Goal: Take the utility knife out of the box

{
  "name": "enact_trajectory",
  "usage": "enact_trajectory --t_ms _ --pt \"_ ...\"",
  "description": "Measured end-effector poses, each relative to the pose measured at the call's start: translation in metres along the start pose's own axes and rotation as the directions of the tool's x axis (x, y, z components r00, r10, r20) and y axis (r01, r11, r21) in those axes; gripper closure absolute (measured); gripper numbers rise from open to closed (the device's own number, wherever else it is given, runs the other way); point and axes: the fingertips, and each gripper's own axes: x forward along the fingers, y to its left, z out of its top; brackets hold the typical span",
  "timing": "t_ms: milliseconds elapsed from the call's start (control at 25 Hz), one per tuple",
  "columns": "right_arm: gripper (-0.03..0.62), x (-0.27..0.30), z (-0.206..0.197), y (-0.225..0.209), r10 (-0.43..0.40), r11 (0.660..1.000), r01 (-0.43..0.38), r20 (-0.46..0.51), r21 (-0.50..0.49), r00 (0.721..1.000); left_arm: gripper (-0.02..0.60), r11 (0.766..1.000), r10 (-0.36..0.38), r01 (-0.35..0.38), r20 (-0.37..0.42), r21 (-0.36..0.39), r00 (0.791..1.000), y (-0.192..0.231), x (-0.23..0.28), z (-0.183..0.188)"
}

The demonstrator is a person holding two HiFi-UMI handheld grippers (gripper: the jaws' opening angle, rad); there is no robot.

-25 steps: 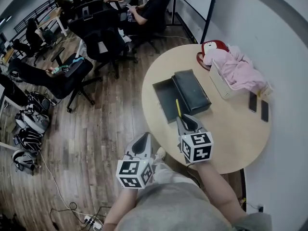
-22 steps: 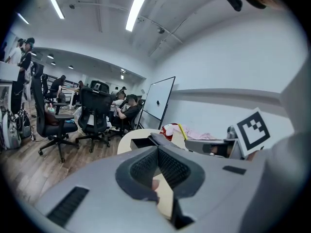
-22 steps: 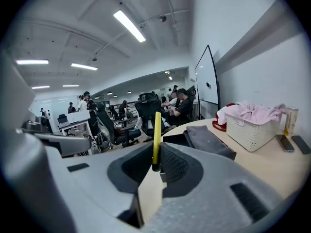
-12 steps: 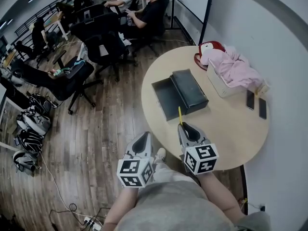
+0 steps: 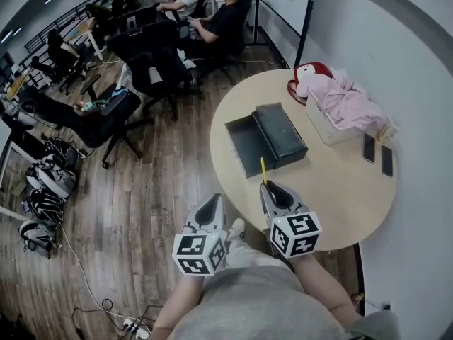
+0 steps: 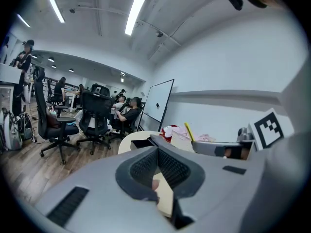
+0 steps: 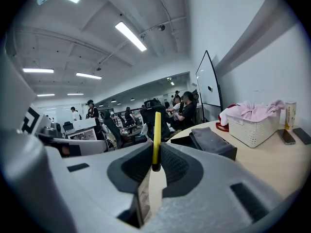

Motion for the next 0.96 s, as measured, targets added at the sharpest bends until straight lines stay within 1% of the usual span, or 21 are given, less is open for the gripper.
enact_trajectory --t_ms 520,960 --pt "0.551 0.005 0.007 0.009 0.032 0.999 -0.032 0.013 -0.004 0.999 0.577 1.0 0.012 -0.012 -0.005 -0.01 1.0 0.006 0.002 -0.001" --pt "0.551 0.007 0.008 0.016 0.04 0.999 -0.039 0.017 -0.005 0.999 0.577 1.0 0.016 -0.016 0.005 -0.021 1.0 0.012 -0.002 0.002"
